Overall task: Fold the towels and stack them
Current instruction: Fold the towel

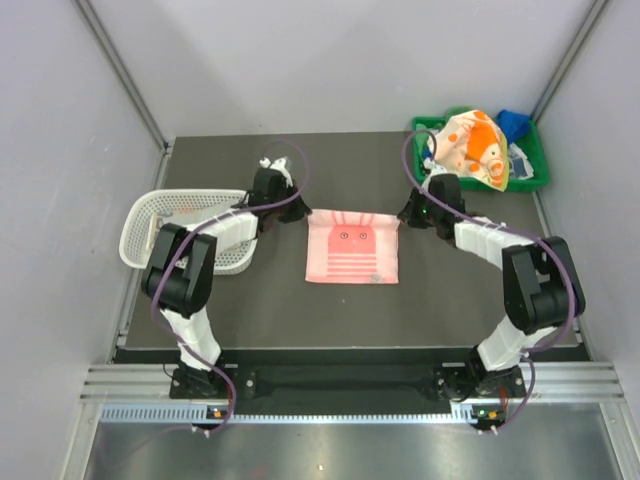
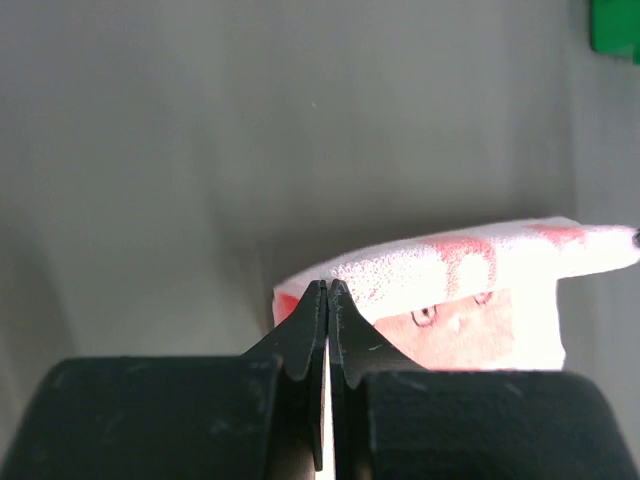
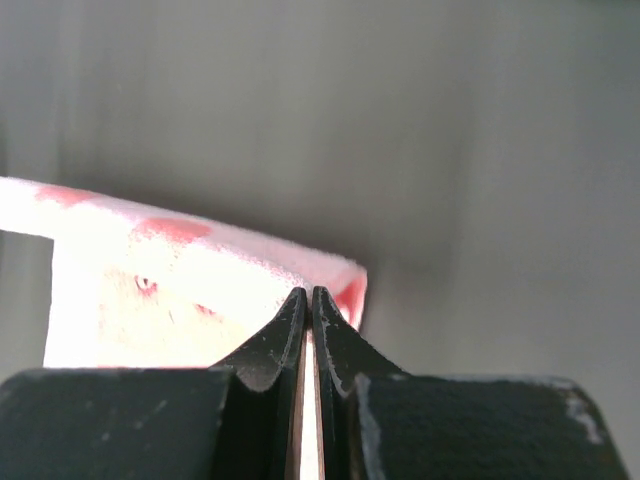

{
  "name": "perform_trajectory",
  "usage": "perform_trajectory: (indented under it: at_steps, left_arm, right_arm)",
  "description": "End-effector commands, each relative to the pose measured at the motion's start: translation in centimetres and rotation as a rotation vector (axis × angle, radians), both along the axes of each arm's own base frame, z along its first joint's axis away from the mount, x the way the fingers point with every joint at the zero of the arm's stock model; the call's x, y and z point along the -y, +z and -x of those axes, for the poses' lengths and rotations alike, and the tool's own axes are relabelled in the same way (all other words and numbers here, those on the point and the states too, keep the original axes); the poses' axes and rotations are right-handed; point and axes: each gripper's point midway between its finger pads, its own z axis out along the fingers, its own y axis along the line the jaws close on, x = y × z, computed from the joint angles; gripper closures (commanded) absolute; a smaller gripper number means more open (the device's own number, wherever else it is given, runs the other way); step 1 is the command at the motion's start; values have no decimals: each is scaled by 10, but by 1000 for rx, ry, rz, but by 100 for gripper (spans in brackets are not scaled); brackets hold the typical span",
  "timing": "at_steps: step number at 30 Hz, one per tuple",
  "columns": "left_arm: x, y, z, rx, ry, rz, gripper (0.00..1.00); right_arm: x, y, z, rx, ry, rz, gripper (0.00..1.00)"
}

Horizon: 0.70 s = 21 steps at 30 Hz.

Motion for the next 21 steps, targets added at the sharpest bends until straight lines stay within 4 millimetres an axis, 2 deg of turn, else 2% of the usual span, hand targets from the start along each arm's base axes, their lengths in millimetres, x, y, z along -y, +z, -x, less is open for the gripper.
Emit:
perform_trajectory:
  at_steps: [1,2,3,4,6,7,9,10,15,21]
  left_arm:
    - [5,33,9,101,-4,66,100]
    - [4,41,14,119,-5,73,100]
    - [5,42,18,126,-5,75,100]
    - [2,34,25,109,-3,71,100]
    - [6,38,36,117,-19,80,100]
    - [4,30,44,99,-20,73,100]
    - [7,30,54,104,-33,71,100]
    - [6,22,61,88,-33,63,100]
    - [3,15,83,79,-34,63,100]
    - [-1,16,100,81,-44,56,100]
  right_arm:
    - [1,28,4,95,-13,-46,97]
    - [2,18,13,73,-17,-46,97]
    - [2,23,17,84,-14,-50,97]
    - [2,22,21,83,-12,-52,97]
    - [5,17,33,75,-17,-52,97]
    - [7,10,41,59,-18,-50,97]
    - [7,14,48,71,-17,-61,97]
    - [7,7,56,54,-13,-62,96]
    - [4,12,74,68,2,-81,97]
    - [-1,14,93,72,19,-94,96]
